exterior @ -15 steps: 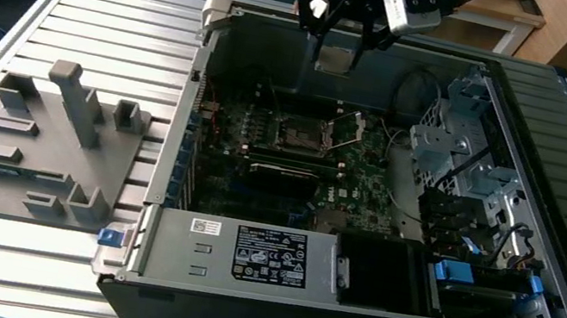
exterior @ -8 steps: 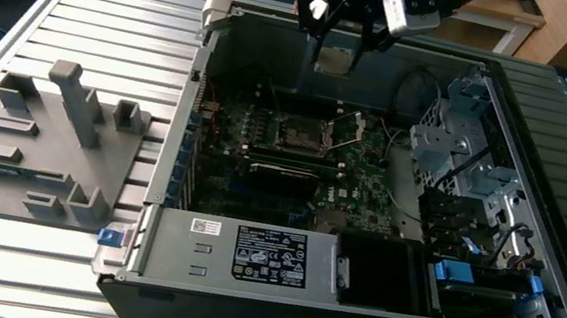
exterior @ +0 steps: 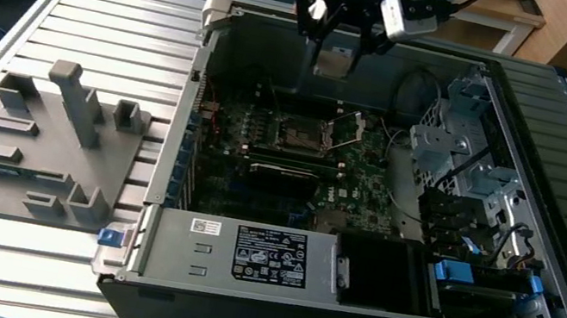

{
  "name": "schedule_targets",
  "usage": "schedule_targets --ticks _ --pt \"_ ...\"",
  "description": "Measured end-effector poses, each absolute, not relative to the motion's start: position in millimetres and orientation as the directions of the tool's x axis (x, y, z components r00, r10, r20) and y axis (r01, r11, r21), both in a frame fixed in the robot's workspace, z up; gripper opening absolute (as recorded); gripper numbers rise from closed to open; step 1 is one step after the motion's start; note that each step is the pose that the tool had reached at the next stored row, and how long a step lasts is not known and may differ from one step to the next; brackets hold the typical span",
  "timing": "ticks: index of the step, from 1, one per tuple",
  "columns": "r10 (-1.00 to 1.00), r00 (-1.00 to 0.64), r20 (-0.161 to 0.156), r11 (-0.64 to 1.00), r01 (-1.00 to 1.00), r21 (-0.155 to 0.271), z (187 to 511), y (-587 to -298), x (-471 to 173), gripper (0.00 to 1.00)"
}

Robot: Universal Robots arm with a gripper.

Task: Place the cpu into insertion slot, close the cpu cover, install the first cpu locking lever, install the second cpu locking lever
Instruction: 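Place the cpu into insertion slot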

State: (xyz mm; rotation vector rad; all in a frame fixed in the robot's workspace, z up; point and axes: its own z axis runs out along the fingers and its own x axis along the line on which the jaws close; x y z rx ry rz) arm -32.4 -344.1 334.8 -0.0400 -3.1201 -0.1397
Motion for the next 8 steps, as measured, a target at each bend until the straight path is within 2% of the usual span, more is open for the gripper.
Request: schedule_targets --ticks 8 --pt "0.025 -1.000 0.019 0.996 0.026 0.089 329.9 -344.1 -32.5 0.54"
